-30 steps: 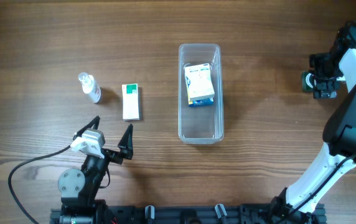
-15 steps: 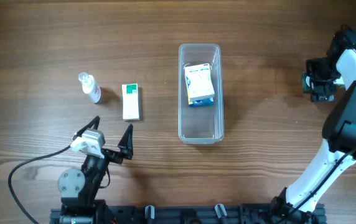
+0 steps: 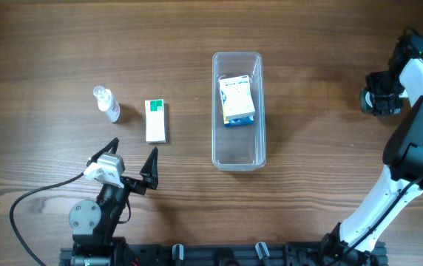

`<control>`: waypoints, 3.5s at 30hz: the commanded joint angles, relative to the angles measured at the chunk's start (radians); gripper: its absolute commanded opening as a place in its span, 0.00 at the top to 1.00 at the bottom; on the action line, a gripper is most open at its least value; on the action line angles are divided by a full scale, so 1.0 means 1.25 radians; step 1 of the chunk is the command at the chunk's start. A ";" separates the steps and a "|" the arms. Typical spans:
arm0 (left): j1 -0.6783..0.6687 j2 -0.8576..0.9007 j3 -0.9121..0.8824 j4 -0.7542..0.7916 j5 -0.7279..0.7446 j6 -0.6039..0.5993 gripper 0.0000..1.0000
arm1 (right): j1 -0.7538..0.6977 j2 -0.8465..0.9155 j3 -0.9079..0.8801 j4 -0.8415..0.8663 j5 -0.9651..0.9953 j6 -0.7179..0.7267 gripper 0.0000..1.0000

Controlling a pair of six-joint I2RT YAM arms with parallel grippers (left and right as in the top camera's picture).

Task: Pack container
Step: 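Lower the Zam-Buk tin onto the Hansaplast box and open the right gripper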

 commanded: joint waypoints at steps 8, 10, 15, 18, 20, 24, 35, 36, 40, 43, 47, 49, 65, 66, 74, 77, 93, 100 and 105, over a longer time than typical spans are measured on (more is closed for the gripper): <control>0.006 -0.005 -0.005 0.001 -0.002 0.018 0.00 | 0.001 0.013 0.000 0.007 -0.082 -0.050 0.32; 0.006 -0.005 -0.005 0.001 -0.002 0.018 0.00 | 0.001 -0.005 0.000 0.010 -0.099 -0.074 0.33; 0.006 -0.005 -0.005 0.001 -0.002 0.018 0.00 | 0.002 -0.069 0.000 0.007 -0.133 -0.176 0.33; 0.006 -0.005 -0.005 0.001 -0.002 0.018 0.00 | 0.021 -0.146 0.000 -0.002 -0.184 -0.282 0.33; 0.006 -0.005 -0.005 0.001 -0.002 0.018 0.00 | 0.052 -0.211 0.000 -0.020 -0.212 -0.330 0.33; 0.006 -0.005 -0.005 0.001 -0.002 0.018 0.00 | 0.207 -0.379 0.000 -0.060 -0.228 -0.398 0.33; 0.006 -0.005 -0.005 0.001 -0.002 0.018 0.00 | 0.612 -0.351 -0.002 -0.092 -0.045 -0.461 0.28; 0.006 -0.005 -0.005 0.001 -0.002 0.018 0.00 | 0.625 -0.318 -0.002 -0.092 -0.044 -0.473 0.28; 0.006 -0.005 -0.005 0.001 -0.002 0.018 0.00 | 0.628 -0.245 -0.002 -0.085 -0.047 -0.492 0.28; 0.006 -0.005 -0.005 0.001 -0.002 0.018 0.00 | 0.628 -0.221 -0.002 -0.079 -0.047 -0.494 0.28; 0.006 -0.005 -0.005 0.001 -0.002 0.018 0.00 | 0.628 -0.223 -0.002 -0.069 -0.095 -0.522 0.28; 0.006 -0.005 -0.005 0.001 -0.002 0.018 0.00 | 0.630 -0.222 -0.002 -0.068 -0.104 -0.522 0.27; 0.006 -0.005 -0.005 0.001 -0.002 0.018 0.00 | 0.629 -0.213 -0.002 -0.005 -0.158 -0.747 0.72; 0.006 -0.005 -0.005 0.001 -0.002 0.018 0.00 | 0.629 -0.208 -0.002 -0.003 -0.146 -0.752 0.73; 0.006 -0.005 -0.005 0.001 -0.002 0.018 0.00 | 0.628 -0.143 -0.002 0.011 -0.029 -0.751 0.85; 0.006 -0.005 -0.005 0.001 -0.002 0.018 0.00 | 0.628 -0.140 -0.002 0.010 -0.001 -0.751 0.85; 0.006 -0.005 -0.005 0.001 -0.002 0.018 0.00 | 0.629 -0.142 0.002 0.001 -0.263 -0.617 0.89; 0.006 -0.005 -0.005 0.001 -0.002 0.018 0.00 | 0.630 -0.200 0.021 0.008 -0.299 -0.601 0.89; 0.006 -0.005 -0.005 0.001 -0.002 0.018 0.00 | 0.629 -0.296 0.021 0.009 -0.153 -0.563 0.81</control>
